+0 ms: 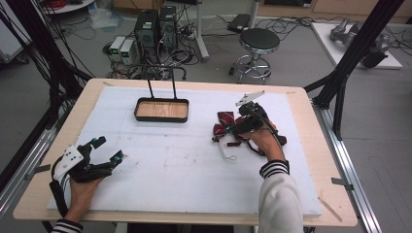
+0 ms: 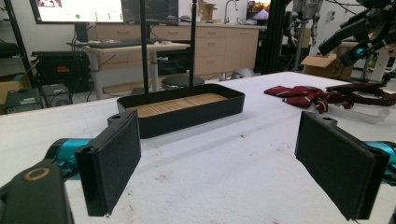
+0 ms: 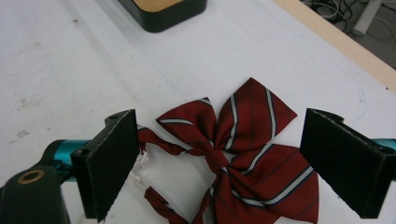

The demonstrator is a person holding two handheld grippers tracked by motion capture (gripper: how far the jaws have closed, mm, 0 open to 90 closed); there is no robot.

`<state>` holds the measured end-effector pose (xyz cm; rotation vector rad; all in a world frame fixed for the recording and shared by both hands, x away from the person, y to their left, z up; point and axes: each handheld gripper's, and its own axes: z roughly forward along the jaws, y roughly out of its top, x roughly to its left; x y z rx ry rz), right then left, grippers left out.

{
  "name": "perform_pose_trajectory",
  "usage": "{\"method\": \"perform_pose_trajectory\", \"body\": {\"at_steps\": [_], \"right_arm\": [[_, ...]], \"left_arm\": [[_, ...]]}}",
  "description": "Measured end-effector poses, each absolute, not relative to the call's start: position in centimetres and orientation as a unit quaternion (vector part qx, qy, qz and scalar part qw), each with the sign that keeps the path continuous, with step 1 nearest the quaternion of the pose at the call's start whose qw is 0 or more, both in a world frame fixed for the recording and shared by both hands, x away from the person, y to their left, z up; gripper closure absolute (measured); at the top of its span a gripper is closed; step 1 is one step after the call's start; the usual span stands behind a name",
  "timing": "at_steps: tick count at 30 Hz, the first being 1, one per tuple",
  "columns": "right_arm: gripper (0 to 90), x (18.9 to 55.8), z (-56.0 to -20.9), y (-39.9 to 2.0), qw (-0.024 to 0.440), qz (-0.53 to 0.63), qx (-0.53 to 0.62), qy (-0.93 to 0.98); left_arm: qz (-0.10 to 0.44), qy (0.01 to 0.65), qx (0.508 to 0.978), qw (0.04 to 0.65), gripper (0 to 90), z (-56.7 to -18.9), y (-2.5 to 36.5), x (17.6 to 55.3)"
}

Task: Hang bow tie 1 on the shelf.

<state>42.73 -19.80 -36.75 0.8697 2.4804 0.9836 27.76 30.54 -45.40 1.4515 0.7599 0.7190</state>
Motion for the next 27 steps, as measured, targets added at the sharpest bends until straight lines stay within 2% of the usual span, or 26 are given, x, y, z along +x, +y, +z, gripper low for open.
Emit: {"method": "perform_pose_trajectory", "body": {"at_steps": [11,12,19,23,27], "right_arm": [[11.5,43.7,-38.4,-19.5,0.143,0.3,0.316,0.888],[14.7,43.8,-38.6,-19.4,0.141,0.295,0.315,0.891],[17.0,44.2,-39.3,-19.1,0.13,0.272,0.31,0.902],[23.2,44.5,-39.7,-19.0,0.129,0.263,0.301,0.907],[24.9,44.7,-40.0,-19.0,0.124,0.26,0.303,0.908]], "left_arm": [[0.313,0.332,0.633,0.626,14.8,-45.4,30.5,27.8],[0.313,0.331,0.633,0.626,14.8,-45.4,30.5,27.8],[0.313,0.331,0.633,0.626,14.8,-45.4,30.5,27.8],[0.313,0.331,0.634,0.625,14.8,-45.4,30.5,27.8],[0.313,0.331,0.633,0.625,14.8,-45.4,30.5,27.8]]}}
